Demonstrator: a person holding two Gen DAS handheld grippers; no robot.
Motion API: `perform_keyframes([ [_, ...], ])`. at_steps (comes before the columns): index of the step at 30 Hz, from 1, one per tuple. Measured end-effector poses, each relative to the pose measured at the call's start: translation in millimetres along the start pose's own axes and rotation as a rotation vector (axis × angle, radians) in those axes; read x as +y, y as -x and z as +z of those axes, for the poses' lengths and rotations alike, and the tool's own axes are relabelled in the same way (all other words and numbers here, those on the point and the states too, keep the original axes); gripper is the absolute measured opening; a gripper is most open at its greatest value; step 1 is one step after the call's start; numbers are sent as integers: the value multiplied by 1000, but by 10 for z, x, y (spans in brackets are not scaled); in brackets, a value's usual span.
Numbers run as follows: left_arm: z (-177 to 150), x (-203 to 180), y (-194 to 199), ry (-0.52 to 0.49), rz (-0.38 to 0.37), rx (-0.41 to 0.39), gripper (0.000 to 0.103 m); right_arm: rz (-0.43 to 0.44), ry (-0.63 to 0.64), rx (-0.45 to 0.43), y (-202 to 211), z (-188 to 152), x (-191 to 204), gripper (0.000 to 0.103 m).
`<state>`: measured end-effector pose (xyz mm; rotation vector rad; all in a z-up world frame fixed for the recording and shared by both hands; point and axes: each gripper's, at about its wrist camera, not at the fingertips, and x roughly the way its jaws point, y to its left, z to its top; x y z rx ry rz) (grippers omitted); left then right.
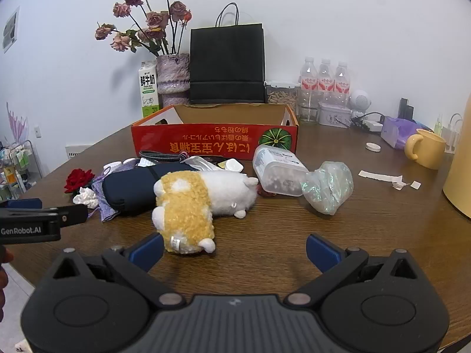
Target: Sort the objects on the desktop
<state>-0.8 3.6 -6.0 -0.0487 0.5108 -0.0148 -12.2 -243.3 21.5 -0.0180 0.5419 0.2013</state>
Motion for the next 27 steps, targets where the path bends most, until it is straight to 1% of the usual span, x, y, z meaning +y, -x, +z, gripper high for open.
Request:
perform_keyframes([
  [27, -19, 18, -12, 4, 4, 8, 103, 22, 1, 12, -28, -21, 6, 103],
])
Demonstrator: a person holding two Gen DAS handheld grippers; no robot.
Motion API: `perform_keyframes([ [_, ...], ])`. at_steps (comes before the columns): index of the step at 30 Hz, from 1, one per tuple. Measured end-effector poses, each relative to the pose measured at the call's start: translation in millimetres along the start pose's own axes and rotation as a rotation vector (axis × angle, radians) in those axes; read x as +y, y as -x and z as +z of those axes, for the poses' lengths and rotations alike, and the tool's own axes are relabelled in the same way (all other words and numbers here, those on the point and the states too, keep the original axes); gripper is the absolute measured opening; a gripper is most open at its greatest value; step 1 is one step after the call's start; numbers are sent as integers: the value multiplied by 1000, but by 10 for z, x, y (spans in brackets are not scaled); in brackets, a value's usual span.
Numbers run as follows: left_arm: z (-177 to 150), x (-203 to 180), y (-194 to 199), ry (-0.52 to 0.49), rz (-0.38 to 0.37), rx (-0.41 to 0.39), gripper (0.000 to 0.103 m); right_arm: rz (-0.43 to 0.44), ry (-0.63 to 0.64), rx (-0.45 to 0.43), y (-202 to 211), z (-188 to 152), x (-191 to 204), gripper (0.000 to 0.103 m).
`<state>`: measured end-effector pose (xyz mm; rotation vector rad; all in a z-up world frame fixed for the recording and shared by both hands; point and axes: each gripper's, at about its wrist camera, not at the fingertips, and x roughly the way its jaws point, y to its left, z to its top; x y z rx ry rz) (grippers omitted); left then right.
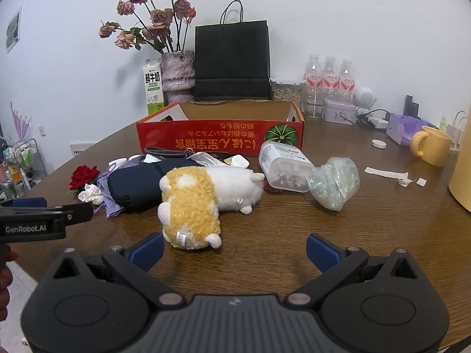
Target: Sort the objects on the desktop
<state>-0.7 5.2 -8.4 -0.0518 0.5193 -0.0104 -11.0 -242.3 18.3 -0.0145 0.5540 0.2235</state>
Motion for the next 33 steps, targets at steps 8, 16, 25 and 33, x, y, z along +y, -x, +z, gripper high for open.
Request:
perform_keyframes([
  [8, -15, 6, 1, 1, 2, 1, 103, 2, 0, 4, -8, -9, 9, 103],
  [16, -14, 7, 2, 1, 2, 1, 103, 2, -1, 4, -9, -8, 12, 103],
  [25, -13, 5, 0, 1, 2, 1, 103, 4, 2, 6, -22, -7, 24, 103],
  [33, -21, 18, -46, 2, -2, 16, 103, 21, 7, 9, -42, 0, 34, 103],
])
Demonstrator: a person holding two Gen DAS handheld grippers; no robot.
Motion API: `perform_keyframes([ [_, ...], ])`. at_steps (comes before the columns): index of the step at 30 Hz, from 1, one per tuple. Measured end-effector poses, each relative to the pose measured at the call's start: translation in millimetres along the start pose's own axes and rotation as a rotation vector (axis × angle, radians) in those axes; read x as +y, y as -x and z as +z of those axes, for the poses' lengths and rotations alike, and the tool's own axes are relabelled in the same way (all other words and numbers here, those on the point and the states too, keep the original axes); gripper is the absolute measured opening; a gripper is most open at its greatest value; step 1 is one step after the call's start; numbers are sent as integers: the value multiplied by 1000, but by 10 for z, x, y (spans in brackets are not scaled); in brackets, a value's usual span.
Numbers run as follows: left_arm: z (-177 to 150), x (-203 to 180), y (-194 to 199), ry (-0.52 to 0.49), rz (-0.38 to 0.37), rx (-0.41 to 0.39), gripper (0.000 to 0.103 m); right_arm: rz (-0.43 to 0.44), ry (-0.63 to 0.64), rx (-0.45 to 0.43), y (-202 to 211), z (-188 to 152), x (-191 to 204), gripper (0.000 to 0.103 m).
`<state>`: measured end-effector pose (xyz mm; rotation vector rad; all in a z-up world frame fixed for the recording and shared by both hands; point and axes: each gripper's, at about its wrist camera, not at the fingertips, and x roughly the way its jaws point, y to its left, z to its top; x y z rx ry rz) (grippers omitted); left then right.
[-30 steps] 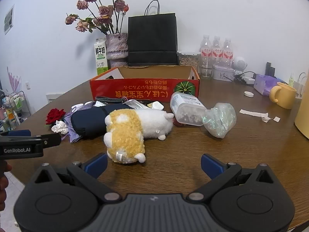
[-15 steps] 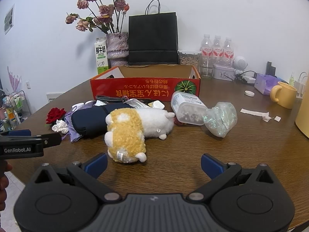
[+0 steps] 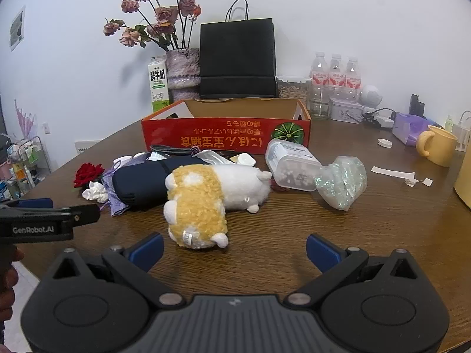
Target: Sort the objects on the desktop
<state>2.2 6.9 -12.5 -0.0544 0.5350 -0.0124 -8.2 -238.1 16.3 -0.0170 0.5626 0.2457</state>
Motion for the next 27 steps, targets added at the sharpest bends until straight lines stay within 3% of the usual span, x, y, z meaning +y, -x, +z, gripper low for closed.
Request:
perform_keyframes([
  [13, 61, 37, -95, 1, 13, 1, 103, 38, 24, -6, -166, 154, 88, 103],
  [22, 283, 243, -255, 4, 60, -9, 103, 59, 77, 66, -538, 361, 273, 103],
  [27, 398, 467, -365, 22, 114, -16, 103, 68, 69, 109, -772, 403, 319, 94],
])
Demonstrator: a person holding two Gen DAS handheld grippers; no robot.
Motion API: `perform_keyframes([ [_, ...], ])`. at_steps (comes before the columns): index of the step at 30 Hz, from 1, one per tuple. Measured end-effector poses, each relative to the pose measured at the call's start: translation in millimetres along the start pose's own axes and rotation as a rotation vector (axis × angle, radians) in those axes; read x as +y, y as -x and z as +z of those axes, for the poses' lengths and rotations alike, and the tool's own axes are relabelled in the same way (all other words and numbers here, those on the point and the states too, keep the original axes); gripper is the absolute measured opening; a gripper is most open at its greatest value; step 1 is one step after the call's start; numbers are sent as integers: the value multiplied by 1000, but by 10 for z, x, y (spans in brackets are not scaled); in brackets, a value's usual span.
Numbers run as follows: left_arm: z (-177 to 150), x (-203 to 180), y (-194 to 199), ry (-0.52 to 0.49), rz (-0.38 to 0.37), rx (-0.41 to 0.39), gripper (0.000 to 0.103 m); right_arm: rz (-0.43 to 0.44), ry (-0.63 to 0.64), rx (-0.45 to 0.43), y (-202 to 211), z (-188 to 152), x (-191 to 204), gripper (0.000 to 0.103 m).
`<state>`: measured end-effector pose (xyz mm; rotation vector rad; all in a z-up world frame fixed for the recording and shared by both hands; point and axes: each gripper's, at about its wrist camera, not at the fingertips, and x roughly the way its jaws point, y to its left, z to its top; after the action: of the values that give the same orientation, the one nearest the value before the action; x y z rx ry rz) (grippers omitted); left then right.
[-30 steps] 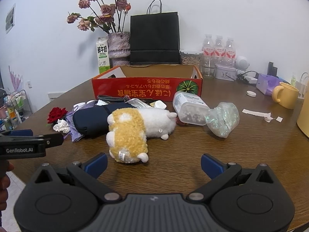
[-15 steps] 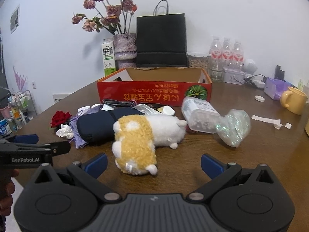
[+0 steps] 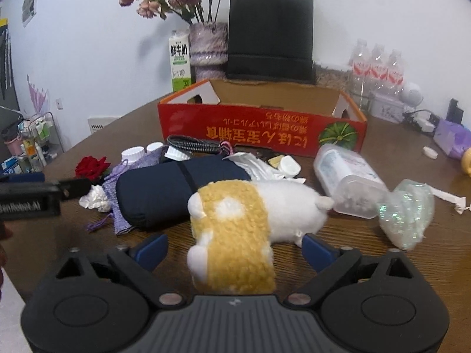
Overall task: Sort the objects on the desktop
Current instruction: 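Grasp the red rose with the left tool while the right tool grasps the plush toy, then carry rose and plush toy into the cardboard box and open both tools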
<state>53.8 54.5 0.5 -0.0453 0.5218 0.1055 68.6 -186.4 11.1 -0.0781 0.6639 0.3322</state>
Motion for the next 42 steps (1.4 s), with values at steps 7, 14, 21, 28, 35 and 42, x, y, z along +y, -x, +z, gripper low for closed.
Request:
perform_keyframes([
  [7, 127, 299, -262, 11, 30, 24, 103, 5, -18, 41, -194, 21, 29, 81],
  [14, 160, 365, -543, -3, 13, 72, 103, 9, -45, 47, -230, 29, -23, 52],
  [21, 148, 385, -730, 25, -33, 122, 78, 8, -58, 39, -223, 26, -36, 51],
  [28, 127, 370, -712, 17, -46, 113, 47, 5, -52, 27, -210, 20, -26, 50],
  [35, 165, 404, -547, 44, -40, 71, 42, 3, -28, -25, -81, 42, -13, 50],
  [42, 480, 282, -286, 32, -83, -51, 42, -2, 18, -144, 134, 231, 1, 50],
])
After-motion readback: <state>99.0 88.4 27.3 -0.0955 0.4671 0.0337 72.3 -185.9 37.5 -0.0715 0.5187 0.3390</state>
